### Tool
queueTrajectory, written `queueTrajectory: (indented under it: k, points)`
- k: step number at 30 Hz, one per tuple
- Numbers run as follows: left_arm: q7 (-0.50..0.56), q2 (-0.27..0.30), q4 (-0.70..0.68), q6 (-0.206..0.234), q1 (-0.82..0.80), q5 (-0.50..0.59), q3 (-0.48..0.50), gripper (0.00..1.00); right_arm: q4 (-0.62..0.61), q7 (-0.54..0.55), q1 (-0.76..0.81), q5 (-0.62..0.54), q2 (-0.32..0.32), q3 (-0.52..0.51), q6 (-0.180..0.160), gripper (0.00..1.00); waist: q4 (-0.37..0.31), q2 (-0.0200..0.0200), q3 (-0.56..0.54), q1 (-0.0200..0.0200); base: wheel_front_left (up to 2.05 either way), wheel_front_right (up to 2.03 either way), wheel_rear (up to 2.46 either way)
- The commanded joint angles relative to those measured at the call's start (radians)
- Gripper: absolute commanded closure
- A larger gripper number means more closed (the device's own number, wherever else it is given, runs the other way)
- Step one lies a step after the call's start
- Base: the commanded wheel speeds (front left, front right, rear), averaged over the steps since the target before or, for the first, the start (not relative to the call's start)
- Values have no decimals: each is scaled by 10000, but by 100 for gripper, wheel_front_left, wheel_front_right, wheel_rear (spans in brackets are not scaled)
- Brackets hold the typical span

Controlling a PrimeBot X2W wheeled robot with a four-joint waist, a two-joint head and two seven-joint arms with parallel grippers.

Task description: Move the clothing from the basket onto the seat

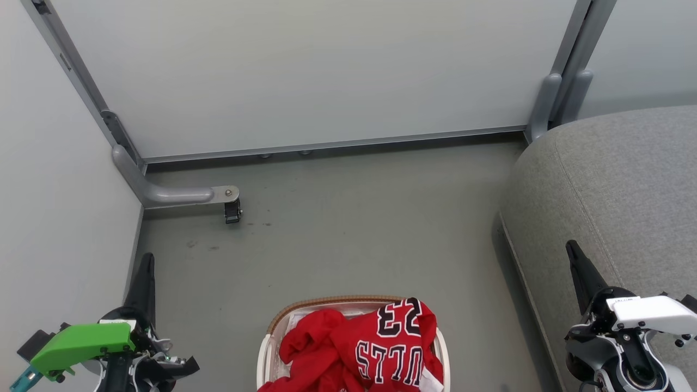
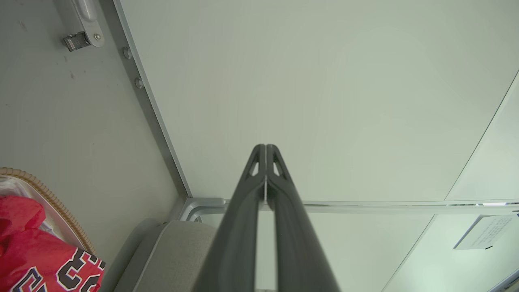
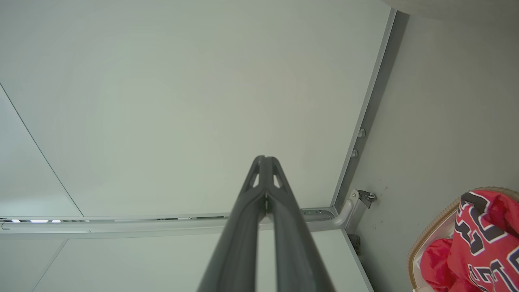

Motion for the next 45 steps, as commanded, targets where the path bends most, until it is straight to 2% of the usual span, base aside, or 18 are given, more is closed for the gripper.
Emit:
queueTrajectory:
  k: [1,9,10,18,24,45]
  points:
    - [22,71,-14,15,-121,-33,15,100,-26,8,118,36,-56,-16,0,100,0,-1,0,0,0,0,0]
    - [22,71,-14,15,-121,-33,15,100,-26,8,118,36,-56,-16,0,100,0,-1,0,0,0,0,0]
    - [-1,0,1,0,0,0,0,0,-1,-1,0,-1,-1,0,0,0,0,-1,0,0,0,0,0]
    - [-220,-44,346,0,146,78,-83,0,143,-180,113,-167,35,114,-2,0,-3,-1,9,0,0,0,0]
    - [-538,106,392,1,96,666,-252,0,112,-526,55,-762,-222,382,-1,0,-12,-1,31,0,0,0,0]
    - [-1430,403,270,32,155,5950,-594,0,-55,-1427,-198,-5208,-524,847,-1,0,-83,-1,134,0,0,0,0]
